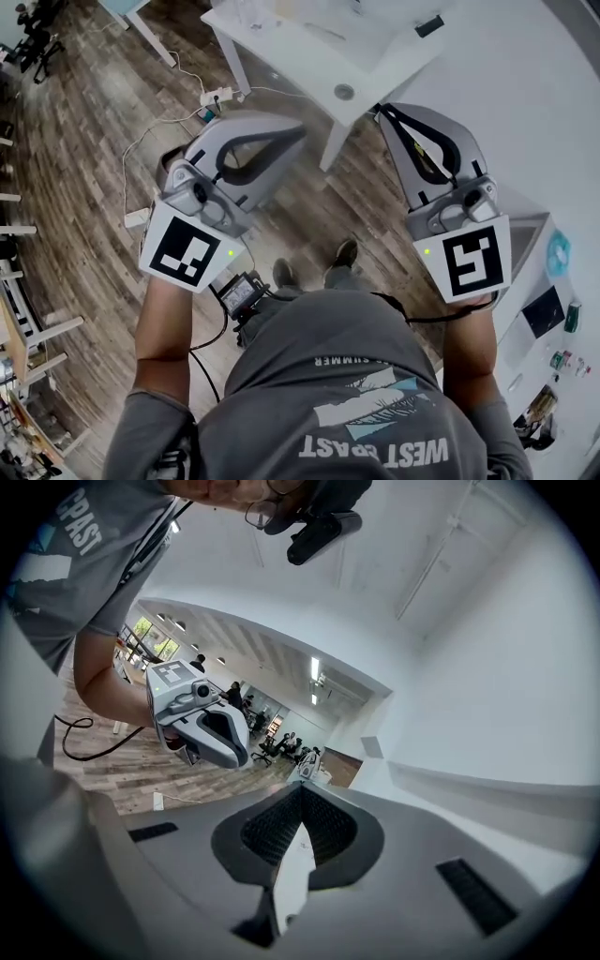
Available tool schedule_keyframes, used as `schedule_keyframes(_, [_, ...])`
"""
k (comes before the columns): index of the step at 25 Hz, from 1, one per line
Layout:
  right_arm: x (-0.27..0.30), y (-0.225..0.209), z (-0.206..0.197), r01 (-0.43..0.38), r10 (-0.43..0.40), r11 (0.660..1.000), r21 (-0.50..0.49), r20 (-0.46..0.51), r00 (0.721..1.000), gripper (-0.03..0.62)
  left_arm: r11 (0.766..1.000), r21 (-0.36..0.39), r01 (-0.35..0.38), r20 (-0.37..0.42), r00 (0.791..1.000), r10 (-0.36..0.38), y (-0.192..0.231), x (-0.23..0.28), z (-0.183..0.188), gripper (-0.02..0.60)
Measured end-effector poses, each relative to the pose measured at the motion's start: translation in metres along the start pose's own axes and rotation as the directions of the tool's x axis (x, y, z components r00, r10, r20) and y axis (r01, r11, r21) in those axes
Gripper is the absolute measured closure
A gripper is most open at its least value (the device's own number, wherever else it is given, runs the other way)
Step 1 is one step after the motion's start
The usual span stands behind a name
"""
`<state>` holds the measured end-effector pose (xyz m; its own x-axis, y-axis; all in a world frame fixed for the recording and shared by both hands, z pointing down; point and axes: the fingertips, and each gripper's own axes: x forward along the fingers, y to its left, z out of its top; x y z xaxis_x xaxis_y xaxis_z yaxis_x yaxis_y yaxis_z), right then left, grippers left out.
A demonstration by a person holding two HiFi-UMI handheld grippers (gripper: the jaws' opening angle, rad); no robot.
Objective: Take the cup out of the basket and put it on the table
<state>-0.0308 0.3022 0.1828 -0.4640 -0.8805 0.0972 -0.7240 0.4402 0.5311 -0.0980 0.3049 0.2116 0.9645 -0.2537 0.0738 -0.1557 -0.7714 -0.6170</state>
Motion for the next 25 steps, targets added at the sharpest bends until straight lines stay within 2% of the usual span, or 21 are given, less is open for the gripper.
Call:
schedule_keyframes(7, [-0.017,-0.067,-0.038,-0.024,0.023,0.999,0.025,0.050,0.998,0.582,1.000,0.013,-0.019,-0.041,0.999,0.019,0.005,0.081,0.013,0.572])
schedule_keyframes(12, [-0.025,-0.100,-0.062,-0.043,0.039,0.998,0.050,0.078,0.996,0.582,0.999,0.026,-0.025,-0.079,0.996,0.027,0.007,0.120,0.019,0.572])
schedule_keyframes(18, [-0.023,-0.120,-0.072,-0.048,0.041,0.996,0.074,0.097,0.994,0.582,0.999,0.030,-0.020,-0.106,0.994,0.024,0.013,0.139,0.018,0.572])
schedule_keyframes(25, [0.014,-0.125,-0.079,-0.029,0.024,0.996,0.080,0.067,0.997,0.582,1.000,0.011,-0.011,-0.081,0.997,0.012,0.041,0.138,-0.012,0.572])
